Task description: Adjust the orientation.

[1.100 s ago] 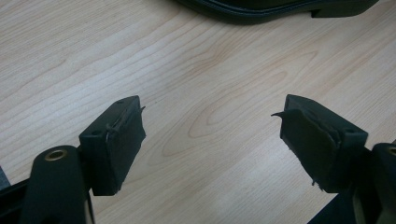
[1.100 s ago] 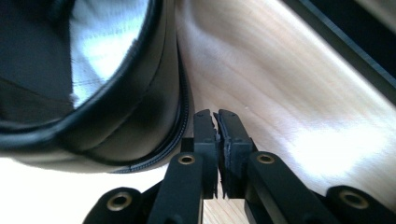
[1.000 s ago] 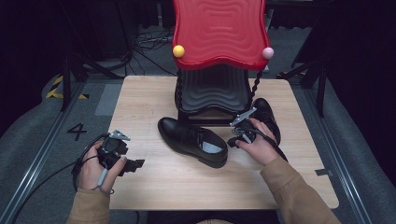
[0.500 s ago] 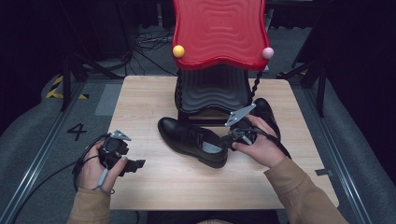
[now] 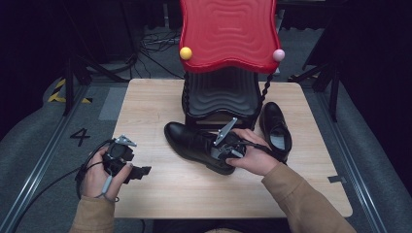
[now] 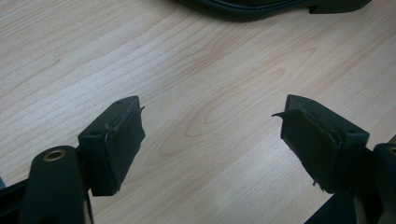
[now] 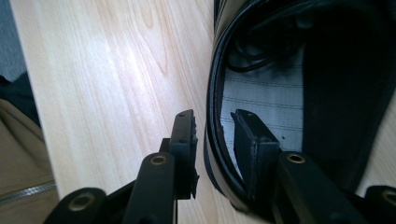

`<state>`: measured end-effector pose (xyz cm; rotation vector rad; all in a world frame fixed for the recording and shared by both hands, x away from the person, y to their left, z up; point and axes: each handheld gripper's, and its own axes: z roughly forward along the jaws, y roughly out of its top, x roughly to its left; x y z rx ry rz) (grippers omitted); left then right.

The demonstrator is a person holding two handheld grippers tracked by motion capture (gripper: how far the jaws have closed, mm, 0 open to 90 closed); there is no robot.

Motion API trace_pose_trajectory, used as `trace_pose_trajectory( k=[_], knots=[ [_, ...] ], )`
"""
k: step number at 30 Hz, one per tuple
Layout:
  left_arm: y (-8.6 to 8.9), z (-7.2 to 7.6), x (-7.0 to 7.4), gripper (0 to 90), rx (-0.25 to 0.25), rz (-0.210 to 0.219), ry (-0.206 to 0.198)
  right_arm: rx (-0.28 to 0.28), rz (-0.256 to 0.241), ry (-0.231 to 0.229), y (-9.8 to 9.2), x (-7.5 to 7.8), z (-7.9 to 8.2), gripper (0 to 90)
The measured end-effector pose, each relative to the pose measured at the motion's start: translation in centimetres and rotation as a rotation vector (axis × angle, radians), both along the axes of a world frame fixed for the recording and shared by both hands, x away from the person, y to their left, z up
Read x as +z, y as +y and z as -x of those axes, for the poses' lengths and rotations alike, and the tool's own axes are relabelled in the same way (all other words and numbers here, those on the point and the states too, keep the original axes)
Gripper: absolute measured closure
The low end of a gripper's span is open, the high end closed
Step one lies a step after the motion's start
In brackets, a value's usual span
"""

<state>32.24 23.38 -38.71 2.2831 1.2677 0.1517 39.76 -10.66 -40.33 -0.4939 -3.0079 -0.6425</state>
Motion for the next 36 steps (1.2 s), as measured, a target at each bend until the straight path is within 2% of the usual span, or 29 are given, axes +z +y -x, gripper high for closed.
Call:
trace_pose_trajectory(
  k=[3,11,16,18,21,24,27,30,32,33,36],
  knots=[
    [0.0,0.0,0.0,21.6,-0.001,0.000,0.001,0.013,0.039,0.022,0.5,-1.0,-0.2,73.1],
    [0.0,0.0,0.0,21.6,-0.001,-0.002,0.002,0.065,0.065,0.020,1.1,-1.6,-0.2,84.2],
    [0.0,0.0,0.0,21.6,-0.001,-0.004,0.000,0.093,0.076,-0.020,1.5,-1.4,0.2,85.5],
    [0.0,0.0,-0.1,21.6,-0.001,-0.002,0.002,0.099,0.059,-0.035,1.6,-1.2,0.5,85.6],
    [0.1,-0.1,-0.1,21.6,-0.003,-0.004,0.005,0.103,0.019,-0.022,1.7,-0.4,1.1,85.5],
    [0.0,-0.2,-0.2,21.6,-0.006,0.003,0.007,0.111,0.008,-0.032,1.6,0.3,2.0,85.5],
    [-0.1,-0.4,-0.2,21.6,-0.008,0.001,0.007,0.086,-0.029,-0.030,0.9,1.3,3.4,85.2],
    [-0.3,-0.6,-0.1,21.6,-0.012,0.004,0.004,0.075,-0.044,-0.041,0.5,1.7,4.1,85.1],
    [-0.4,-0.7,-0.1,21.6,-0.014,0.005,0.004,0.021,-0.054,-0.039,-0.5,2.4,5.7,84.6],
    [-0.5,-0.9,-0.1,21.6,-0.023,-0.001,0.001,0.021,-0.054,-0.039,-0.5,2.4,5.7,84.6],
    [-0.8,-1.1,-0.1,21.6,-0.025,0.004,0.006,-0.047,-0.064,-0.030,-1.5,2.9,7.0,83.5]
  ],
)
